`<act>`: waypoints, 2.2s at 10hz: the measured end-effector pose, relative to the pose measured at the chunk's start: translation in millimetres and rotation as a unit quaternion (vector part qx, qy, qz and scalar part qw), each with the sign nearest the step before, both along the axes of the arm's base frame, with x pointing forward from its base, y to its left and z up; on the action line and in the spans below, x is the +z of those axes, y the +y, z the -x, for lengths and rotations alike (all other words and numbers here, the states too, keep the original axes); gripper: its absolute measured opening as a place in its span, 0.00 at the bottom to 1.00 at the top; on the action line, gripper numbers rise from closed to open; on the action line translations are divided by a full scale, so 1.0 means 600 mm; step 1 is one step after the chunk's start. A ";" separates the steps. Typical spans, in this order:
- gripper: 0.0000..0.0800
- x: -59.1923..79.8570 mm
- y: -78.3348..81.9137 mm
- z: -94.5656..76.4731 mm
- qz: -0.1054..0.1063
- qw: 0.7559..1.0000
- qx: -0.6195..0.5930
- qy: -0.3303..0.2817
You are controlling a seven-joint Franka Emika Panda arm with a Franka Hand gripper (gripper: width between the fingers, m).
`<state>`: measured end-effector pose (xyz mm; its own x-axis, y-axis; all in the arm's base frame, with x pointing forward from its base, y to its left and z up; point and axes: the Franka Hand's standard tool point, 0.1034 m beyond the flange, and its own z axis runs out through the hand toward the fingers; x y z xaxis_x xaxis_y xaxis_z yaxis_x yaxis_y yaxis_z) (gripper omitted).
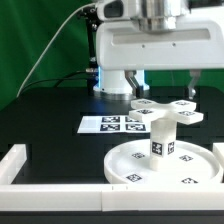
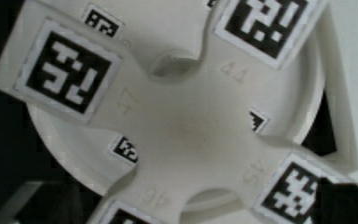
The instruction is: Assemble round table
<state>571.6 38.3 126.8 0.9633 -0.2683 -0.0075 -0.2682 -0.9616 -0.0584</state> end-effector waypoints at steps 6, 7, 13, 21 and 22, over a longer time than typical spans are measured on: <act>0.81 -0.020 0.016 0.004 0.020 0.997 0.070 -0.003; 0.81 -0.023 0.013 0.005 0.021 0.997 0.068 -0.001; 0.81 -0.025 0.008 0.004 0.023 0.999 0.040 -0.010; 0.81 -0.042 0.000 0.012 0.024 1.000 0.004 -0.003; 0.65 -0.042 0.000 0.012 0.024 1.000 0.005 -0.003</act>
Offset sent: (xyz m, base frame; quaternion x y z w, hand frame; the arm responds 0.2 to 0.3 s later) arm -0.0009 0.0121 -0.0124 -0.0135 0.0163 -0.0828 0.9963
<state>564.6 38.5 101.4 0.9658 -0.2590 0.0113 -0.2589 -0.9658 -0.0132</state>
